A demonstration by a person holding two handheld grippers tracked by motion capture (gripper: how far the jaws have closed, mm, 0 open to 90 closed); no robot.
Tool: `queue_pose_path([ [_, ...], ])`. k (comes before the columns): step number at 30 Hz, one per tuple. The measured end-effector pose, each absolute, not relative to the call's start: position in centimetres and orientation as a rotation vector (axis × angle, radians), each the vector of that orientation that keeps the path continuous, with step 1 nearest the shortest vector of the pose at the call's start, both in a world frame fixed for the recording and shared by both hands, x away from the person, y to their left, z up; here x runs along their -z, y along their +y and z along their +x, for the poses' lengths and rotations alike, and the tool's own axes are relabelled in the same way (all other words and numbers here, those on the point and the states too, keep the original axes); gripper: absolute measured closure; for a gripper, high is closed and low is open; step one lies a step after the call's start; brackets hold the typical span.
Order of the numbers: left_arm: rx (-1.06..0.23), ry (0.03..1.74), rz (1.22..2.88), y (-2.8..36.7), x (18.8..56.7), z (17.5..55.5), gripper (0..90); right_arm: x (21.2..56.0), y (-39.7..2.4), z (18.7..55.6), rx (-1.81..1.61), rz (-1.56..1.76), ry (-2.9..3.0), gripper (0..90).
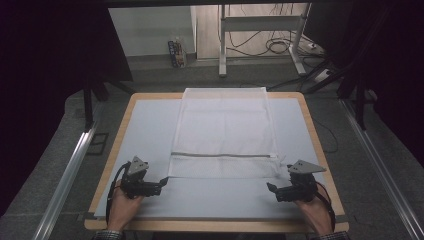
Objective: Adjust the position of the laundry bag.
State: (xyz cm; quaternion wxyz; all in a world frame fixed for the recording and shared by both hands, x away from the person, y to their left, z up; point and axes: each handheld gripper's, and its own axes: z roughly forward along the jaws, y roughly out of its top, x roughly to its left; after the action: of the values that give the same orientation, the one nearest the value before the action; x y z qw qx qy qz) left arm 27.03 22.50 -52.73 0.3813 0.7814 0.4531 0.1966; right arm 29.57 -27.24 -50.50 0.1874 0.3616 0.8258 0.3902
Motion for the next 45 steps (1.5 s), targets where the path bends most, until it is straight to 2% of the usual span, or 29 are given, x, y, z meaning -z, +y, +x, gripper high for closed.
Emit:
queue_pose_path([
  [12,-0.567,1.136,1.990,22.3,52.5,27.1,5.0,50.5,-27.2,30.1,-1.083,1.015,2.318,0.0],
  [29,-0.537,1.083,2.013,21.6,52.7,28.7,9.5,50.5,-27.5,31.5,-1.096,1.055,2.287,0.0],
  [45,-0.476,1.081,1.975,21.8,52.7,30.1,9.7,50.7,-27.0,32.9,-1.062,1.041,2.296,0.0],
])
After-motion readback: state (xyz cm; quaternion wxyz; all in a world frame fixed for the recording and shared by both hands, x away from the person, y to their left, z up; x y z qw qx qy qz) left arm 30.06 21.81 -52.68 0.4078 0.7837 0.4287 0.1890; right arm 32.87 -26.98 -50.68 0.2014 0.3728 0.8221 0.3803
